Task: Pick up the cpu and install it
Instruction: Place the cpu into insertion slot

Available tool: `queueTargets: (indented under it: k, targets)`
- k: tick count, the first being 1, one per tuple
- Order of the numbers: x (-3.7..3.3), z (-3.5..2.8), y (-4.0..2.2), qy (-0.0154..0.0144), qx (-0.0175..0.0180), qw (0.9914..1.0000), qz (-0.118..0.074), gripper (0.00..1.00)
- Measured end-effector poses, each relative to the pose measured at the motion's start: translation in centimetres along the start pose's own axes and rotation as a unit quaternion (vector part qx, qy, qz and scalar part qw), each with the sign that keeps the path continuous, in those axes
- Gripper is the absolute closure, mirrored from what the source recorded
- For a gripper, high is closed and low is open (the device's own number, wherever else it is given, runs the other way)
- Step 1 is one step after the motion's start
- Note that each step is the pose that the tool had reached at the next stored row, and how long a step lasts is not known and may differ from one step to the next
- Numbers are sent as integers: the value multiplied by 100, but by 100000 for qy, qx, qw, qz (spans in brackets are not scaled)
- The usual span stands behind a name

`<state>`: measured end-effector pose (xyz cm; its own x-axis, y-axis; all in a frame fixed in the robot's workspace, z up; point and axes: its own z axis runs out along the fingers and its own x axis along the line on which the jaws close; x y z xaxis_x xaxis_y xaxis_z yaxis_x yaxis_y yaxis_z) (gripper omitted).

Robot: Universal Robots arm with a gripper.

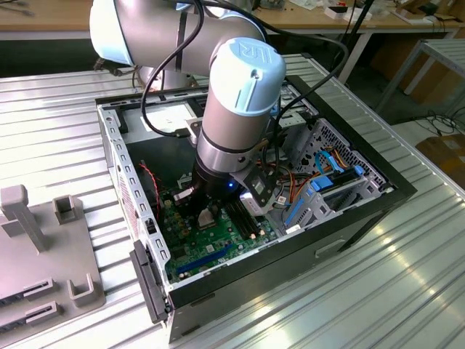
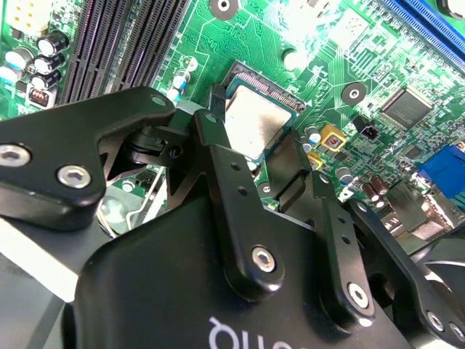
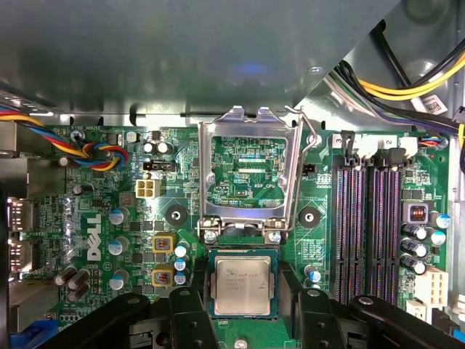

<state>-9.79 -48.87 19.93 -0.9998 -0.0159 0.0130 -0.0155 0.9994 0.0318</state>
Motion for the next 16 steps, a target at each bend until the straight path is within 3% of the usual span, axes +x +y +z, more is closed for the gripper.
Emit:
queueTargets:
  k: [10, 16]
  targets:
    - [0, -15, 1, -4, 48, 100000, 140, 53]
    - [0, -16, 0, 11, 567, 99998, 142, 53]
